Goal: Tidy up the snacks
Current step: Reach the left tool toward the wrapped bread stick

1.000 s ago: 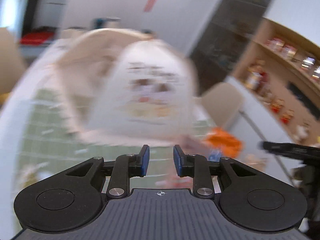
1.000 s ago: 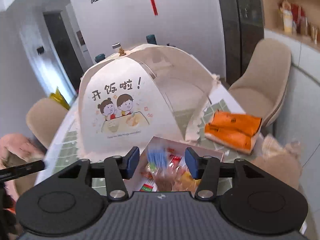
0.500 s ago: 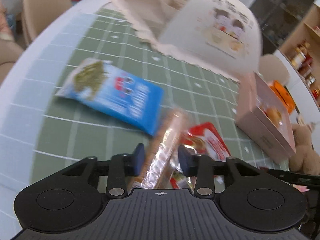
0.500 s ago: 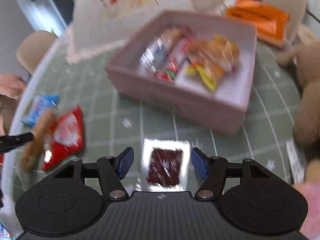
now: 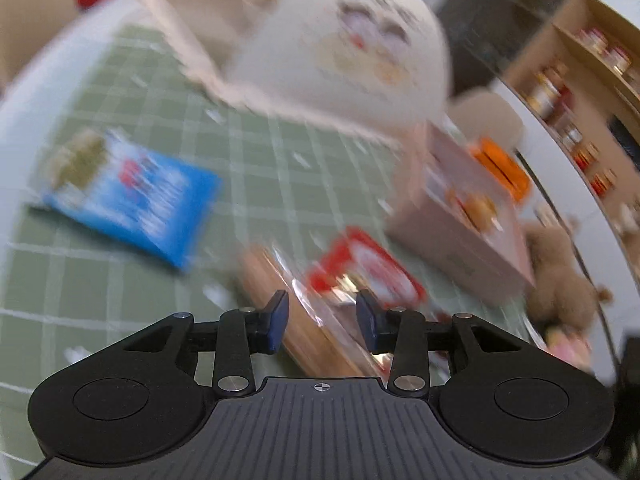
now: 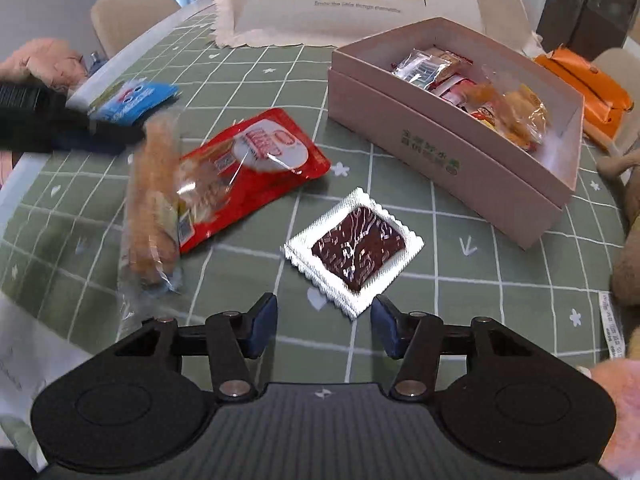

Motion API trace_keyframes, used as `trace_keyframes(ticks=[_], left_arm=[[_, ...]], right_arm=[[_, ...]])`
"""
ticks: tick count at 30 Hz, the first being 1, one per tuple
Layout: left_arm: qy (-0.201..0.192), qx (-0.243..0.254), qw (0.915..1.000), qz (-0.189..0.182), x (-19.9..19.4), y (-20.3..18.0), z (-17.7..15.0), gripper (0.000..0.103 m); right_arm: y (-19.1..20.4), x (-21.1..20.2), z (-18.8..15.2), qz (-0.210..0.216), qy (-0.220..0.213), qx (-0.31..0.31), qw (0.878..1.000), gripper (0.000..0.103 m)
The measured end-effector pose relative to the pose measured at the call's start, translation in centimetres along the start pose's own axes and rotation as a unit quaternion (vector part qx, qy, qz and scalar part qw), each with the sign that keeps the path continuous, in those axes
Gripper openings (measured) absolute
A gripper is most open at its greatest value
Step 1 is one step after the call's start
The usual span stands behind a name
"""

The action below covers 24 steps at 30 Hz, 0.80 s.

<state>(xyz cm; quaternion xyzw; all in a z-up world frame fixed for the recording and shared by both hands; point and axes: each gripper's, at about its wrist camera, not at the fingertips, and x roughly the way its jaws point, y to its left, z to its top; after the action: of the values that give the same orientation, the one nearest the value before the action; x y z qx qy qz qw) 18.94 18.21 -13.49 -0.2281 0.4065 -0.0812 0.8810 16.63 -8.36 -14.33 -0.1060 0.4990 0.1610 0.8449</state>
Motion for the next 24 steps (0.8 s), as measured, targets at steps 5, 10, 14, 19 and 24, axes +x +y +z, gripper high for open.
trace_keyframes(ticks=[5, 10, 14, 19, 24], left_arm=[[-0.068, -0.098, 0.9846, 0.127, -1.2, 4.9, 2.3, 0.041], [-0.125, -0.137, 0.9624, 0.199, -0.3, 9.6, 5.7, 0.041], [-0.096, -0.107, 0.9652, 0.218, 2.8, 11.1, 8.5, 0.037], [-0.061, -0.073, 0.9772, 0.19, 3.2, 9.1, 6.5, 0.03], [-0.03, -0.034, 0.9897, 0.136, 0.8, 5.5, 0.9, 0.03]], right_arm=[[-1.9, -0.6, -1.1, -0.014, -0.002, 0.032, 0.999, 0.054], [-2.1, -1.1, -2.0, -0.005, -0.001, 0.03, 1.0, 0.058], [-1.7, -1.4, -2.4, -0.004, 0.003, 0.021, 1.0, 0.062], [-2.4, -2.1, -1.6, 0.017, -0.011, 0.051, 0.999, 0.062], [-1.1, -1.7, 0.6, 0.024, -0.041, 0.045, 0.998, 0.062]])
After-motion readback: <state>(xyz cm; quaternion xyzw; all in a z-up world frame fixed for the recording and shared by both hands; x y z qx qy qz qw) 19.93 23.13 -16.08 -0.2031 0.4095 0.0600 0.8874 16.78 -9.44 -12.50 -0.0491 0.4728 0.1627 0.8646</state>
